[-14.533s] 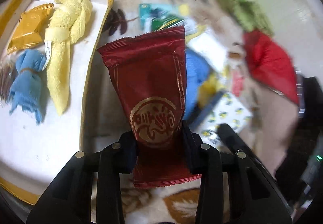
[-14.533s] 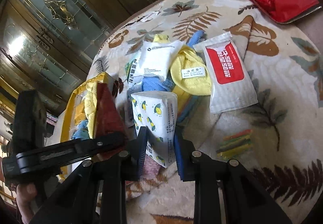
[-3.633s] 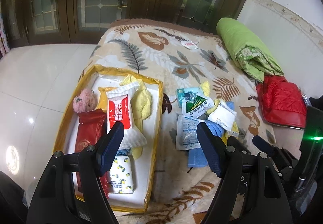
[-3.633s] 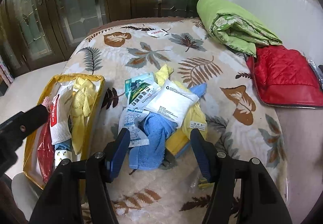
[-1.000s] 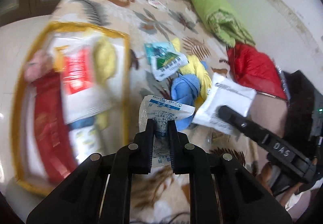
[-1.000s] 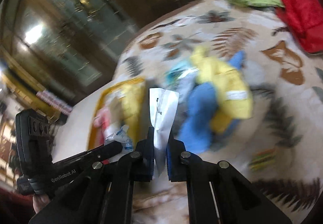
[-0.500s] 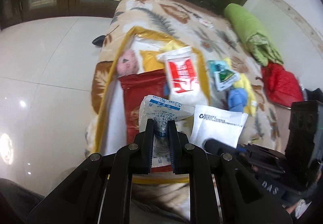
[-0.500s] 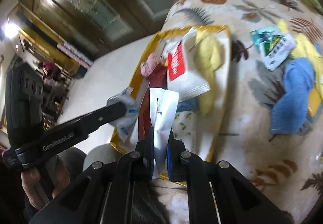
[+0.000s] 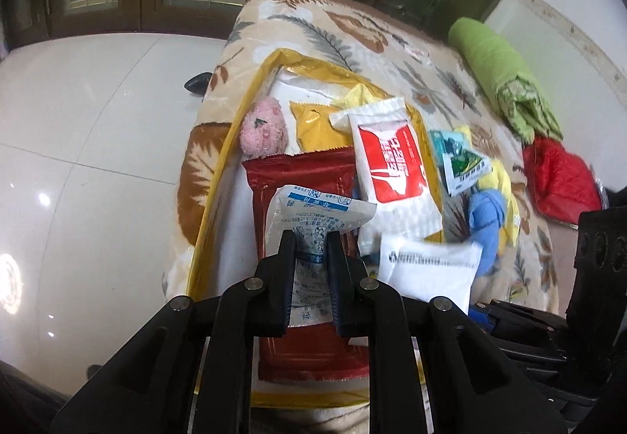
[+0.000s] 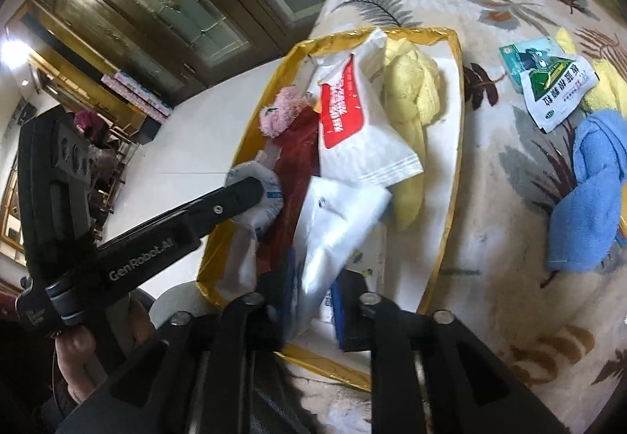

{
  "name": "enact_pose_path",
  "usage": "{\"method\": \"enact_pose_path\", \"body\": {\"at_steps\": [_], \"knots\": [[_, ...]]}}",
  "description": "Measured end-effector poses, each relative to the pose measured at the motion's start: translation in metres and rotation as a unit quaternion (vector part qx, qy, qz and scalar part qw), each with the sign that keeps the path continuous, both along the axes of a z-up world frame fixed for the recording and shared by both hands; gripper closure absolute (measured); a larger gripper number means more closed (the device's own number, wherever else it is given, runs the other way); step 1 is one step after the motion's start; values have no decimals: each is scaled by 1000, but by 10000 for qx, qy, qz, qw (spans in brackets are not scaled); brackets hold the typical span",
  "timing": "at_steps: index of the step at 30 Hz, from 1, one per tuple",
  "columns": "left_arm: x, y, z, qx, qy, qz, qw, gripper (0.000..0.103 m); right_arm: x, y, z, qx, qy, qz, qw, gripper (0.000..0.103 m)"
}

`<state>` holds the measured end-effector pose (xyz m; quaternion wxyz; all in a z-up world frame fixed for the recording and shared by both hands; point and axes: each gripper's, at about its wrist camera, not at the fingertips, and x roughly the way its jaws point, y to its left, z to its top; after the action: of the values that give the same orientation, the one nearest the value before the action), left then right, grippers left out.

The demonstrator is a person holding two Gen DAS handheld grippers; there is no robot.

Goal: Organize soft objects
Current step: 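Carry the sachet with the left tool while the right tool carries the wipes packet over the tray, then lower both items into the white tray and open both tools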

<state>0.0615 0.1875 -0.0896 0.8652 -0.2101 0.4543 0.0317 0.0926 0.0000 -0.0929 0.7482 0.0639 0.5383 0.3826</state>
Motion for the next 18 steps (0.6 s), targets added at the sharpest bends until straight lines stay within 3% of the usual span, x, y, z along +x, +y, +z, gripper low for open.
{"method": "enact_pose_path", "body": {"at_steps": [1, 2, 3, 4, 5, 18], "knots": [[-1, 2, -1, -52, -23, 41, 10000, 83, -2, -1, 1, -26, -24, -10, 10000, 73], [-2, 4, -4, -172, -35, 81, 9998, 70, -6, -2, 2, -69, -97, -10, 9999, 68], [-4, 7, -7, -357, -29, 153, 9992, 51, -8, -3, 4, -100, -159, -18, 9998, 56], [-6, 8, -8, -445, -55, 215, 9988, 45, -14, -4, 7, -157, -291, -36, 9994, 46], [-9, 8, -7, -465, -78, 304, 9984, 38, -20, -6, 11, -216, -431, -41, 9988, 45], [-29, -21, 40, 444, -266, 431, 9977, 37, -46, -43, 42, -350, -975, -293, 9942, 44]]}}
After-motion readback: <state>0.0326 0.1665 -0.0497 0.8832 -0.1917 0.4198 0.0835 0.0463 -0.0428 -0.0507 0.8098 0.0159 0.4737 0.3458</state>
